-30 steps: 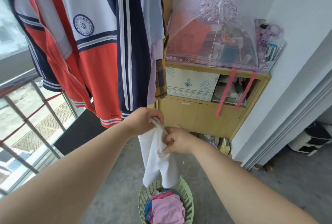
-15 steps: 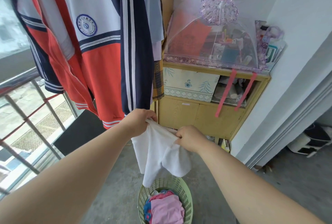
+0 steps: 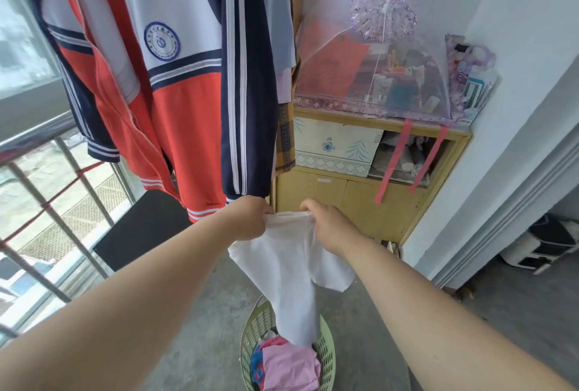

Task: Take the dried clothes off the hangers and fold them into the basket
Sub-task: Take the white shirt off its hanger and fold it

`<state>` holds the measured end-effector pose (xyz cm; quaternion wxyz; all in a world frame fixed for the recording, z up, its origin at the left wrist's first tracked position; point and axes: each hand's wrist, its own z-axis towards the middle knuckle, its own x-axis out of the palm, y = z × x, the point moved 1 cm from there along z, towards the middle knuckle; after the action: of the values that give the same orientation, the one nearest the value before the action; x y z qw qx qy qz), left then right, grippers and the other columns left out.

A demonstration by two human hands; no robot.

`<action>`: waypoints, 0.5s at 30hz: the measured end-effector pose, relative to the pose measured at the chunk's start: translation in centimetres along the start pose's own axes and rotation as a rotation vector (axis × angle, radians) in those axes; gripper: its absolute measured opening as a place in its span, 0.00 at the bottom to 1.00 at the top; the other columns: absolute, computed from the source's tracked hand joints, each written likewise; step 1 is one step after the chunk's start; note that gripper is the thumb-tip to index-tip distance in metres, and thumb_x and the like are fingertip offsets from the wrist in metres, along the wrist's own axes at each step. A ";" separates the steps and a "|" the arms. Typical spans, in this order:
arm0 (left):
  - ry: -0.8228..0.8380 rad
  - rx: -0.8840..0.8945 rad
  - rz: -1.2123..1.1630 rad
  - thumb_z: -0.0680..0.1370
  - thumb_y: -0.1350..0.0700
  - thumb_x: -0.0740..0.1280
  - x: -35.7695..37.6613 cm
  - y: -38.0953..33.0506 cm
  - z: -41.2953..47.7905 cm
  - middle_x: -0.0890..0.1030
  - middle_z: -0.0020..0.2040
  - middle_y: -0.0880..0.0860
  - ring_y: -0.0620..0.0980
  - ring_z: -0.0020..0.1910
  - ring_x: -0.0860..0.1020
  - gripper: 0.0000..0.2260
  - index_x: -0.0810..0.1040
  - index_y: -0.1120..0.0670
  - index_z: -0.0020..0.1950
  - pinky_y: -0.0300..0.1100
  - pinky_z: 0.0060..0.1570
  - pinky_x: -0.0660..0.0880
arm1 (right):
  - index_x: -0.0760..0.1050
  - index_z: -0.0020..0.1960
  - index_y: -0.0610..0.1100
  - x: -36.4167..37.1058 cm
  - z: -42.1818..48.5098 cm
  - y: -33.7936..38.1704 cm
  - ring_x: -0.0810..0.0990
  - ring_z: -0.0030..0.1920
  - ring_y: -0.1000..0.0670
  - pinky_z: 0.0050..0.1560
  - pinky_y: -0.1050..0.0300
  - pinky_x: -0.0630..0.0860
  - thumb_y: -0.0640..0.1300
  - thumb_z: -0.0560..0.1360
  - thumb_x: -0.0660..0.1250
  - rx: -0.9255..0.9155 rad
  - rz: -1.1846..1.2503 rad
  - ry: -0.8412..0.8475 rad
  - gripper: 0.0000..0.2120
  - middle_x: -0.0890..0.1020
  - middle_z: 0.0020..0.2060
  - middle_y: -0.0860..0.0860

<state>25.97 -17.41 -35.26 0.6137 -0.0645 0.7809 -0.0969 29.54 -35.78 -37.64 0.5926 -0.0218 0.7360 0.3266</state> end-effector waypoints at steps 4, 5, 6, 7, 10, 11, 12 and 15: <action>-0.062 0.032 -0.147 0.69 0.68 0.54 -0.3 -0.2 -0.1 0.74 0.39 0.52 0.54 0.41 0.73 0.16 0.73 0.48 0.42 0.41 0.31 0.66 | 0.68 0.59 0.42 -0.1 0.3 0.4 0.75 0.52 0.42 0.52 0.49 0.74 0.32 0.75 0.52 -0.020 -0.035 0.025 0.15 0.76 0.53 0.44; -0.077 0.054 -0.180 0.69 0.67 0.54 -0.4 -0.4 -0.2 0.76 0.40 0.52 0.53 0.41 0.73 0.16 0.75 0.49 0.43 0.41 0.33 0.67 | 0.68 0.59 0.42 -0.2 0.3 0.4 0.75 0.52 0.41 0.51 0.50 0.73 0.33 0.75 0.53 -0.005 -0.010 0.038 0.15 0.76 0.53 0.43; -0.089 0.072 -0.220 0.70 0.66 0.56 -0.5 -0.7 -0.2 0.77 0.41 0.52 0.52 0.42 0.74 0.15 0.77 0.50 0.45 0.41 0.36 0.69 | 0.68 0.59 0.42 -0.4 0.2 0.5 0.75 0.52 0.42 0.50 0.51 0.72 0.33 0.75 0.54 0.009 0.036 0.050 0.14 0.76 0.52 0.43; -0.093 0.076 -0.271 0.71 0.64 0.58 -0.6 -0.8 -0.3 0.79 0.42 0.51 0.51 0.44 0.75 0.14 0.79 0.50 0.47 0.42 0.40 0.71 | 0.68 0.59 0.43 -0.5 0.2 0.6 0.75 0.51 0.42 0.49 0.52 0.72 0.34 0.74 0.56 0.021 0.087 0.066 0.14 0.76 0.52 0.43; -0.019 0.060 -0.355 0.73 0.46 0.66 -0.7 -0.8 -0.3 0.80 0.41 0.46 0.47 0.43 0.76 0.07 0.80 0.47 0.46 0.41 0.43 0.72 | 0.65 0.61 0.47 -0.6 0.1 0.9 0.75 0.50 0.45 0.41 0.54 0.70 0.34 0.72 0.59 0.038 0.132 0.185 0.19 0.74 0.49 0.48; 0.033 0.053 -0.301 0.71 0.41 0.69 -0.7 -0.8 -0.3 0.79 0.39 0.46 0.47 0.41 0.76 0.11 0.80 0.47 0.44 0.41 0.41 0.71 | 0.64 0.63 0.49 -0.4 0.0 0.9 0.75 0.50 0.45 0.40 0.55 0.70 0.34 0.72 0.59 0.046 0.097 0.225 0.21 0.73 0.50 0.49; 0.080 0.026 -0.228 0.68 0.38 0.71 -0.6 -0.8 -0.2 0.79 0.39 0.48 0.48 0.40 0.76 0.14 0.80 0.47 0.43 0.41 0.39 0.71 | 0.64 0.63 0.49 -0.3 0.0 0.8 0.75 0.50 0.45 0.39 0.55 0.69 0.34 0.73 0.59 0.052 0.047 0.247 0.20 0.73 0.50 0.49; 0.120 -0.047 -0.071 0.66 0.41 0.74 -0.2 -1.0 -0.2 0.81 0.42 0.51 0.50 0.41 0.77 0.18 0.81 0.50 0.49 0.41 0.39 0.71 | 0.68 0.50 0.45 0.2 0.3 0.7 0.74 0.46 0.44 0.34 0.56 0.65 0.34 0.75 0.58 0.042 -0.085 0.206 0.08 0.72 0.43 0.48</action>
<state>25.85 -18.38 -34.78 0.5604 -0.1007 0.8155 -0.1039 29.49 -35.01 -37.54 0.5276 -0.0741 0.7980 0.2817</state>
